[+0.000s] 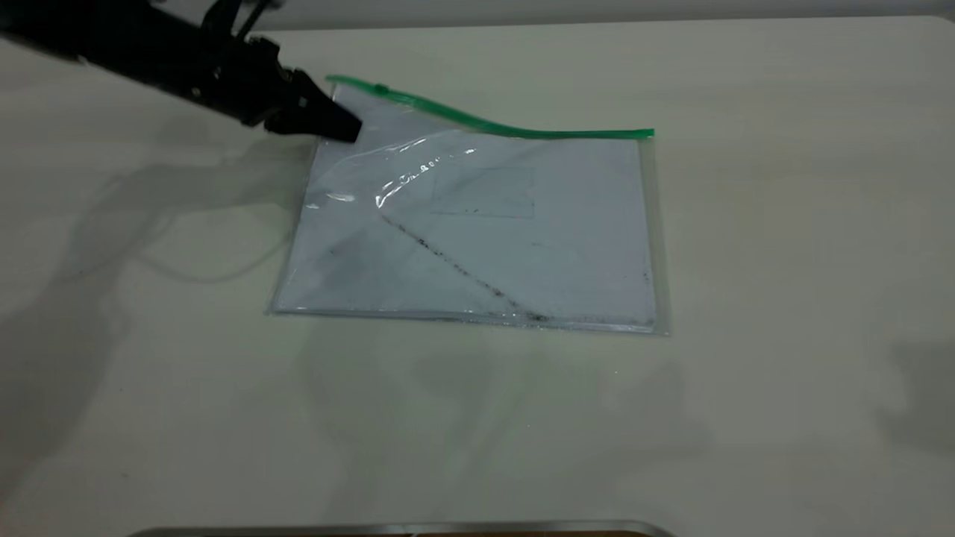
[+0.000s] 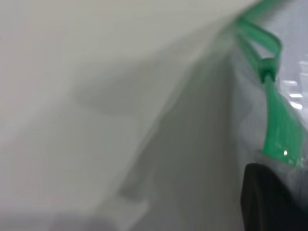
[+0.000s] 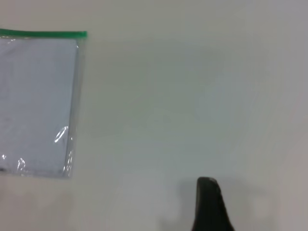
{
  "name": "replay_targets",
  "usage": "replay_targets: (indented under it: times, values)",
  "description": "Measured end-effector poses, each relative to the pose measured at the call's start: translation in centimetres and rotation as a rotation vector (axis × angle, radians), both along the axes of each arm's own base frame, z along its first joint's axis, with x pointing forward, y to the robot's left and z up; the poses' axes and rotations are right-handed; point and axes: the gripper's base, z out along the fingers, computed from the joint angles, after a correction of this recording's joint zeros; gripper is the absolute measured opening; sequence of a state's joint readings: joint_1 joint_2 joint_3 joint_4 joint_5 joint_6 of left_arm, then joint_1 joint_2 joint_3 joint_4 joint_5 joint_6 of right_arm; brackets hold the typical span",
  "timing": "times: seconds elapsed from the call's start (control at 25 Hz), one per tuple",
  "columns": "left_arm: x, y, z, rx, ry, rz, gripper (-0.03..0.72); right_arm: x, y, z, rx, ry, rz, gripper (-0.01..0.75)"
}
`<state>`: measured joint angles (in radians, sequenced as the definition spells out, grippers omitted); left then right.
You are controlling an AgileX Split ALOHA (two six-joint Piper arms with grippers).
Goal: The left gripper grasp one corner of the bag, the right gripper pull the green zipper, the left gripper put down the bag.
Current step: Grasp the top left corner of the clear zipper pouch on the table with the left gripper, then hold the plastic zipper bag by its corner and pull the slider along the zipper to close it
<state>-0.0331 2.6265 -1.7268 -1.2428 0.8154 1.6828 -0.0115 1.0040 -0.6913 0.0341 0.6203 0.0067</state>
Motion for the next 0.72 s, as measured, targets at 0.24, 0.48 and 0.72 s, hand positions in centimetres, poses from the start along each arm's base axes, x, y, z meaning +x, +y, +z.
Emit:
replay_targets:
  times: [0.24,0.48,0.72]
  values:
    - [0.7,-1.8,4.5,-0.01,-0.17,-0.384,0.053,3.0,0.6,-1.5,-0.008,-0.05,0.115,0.534]
    - [0.8,-5.4,6.5,0.093,-0.256,-0.608,0.053,7.3,1.5,-4.6,-0.012,-0.001,0.259,0.534]
    - [0.1,-9.3,7.4,0.134,-0.316,-0.723,0.053,12.3,5.2,-7.5,-0.03,0.012,0.498,0.534]
